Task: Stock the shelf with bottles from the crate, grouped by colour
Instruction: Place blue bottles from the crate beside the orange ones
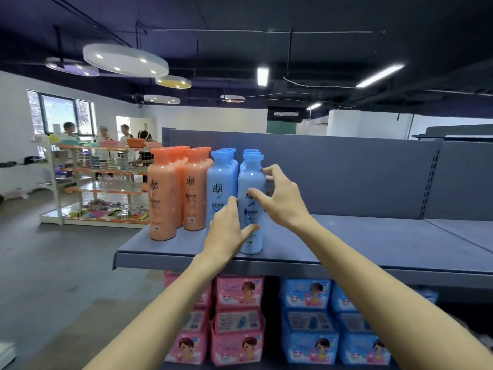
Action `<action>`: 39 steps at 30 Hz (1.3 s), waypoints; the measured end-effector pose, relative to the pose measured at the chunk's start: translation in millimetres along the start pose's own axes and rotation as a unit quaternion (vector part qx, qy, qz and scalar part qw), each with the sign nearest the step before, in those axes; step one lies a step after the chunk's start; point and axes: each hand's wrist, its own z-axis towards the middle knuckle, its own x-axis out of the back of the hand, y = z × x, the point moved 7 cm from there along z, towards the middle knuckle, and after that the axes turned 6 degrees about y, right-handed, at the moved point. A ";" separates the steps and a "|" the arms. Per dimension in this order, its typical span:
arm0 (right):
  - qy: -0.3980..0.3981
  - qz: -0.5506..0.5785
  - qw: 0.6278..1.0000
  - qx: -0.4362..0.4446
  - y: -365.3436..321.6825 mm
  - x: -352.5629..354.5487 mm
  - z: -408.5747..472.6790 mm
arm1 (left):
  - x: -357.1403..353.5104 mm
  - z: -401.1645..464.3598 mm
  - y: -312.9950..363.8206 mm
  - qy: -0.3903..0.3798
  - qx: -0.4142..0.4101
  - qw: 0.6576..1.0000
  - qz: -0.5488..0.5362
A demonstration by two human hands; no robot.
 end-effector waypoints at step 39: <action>-0.050 -0.216 0.975 -0.009 11.3 11.5 -25.7 | -3.3 -21.3 14.1 -0.004 -0.081 0.985 0.153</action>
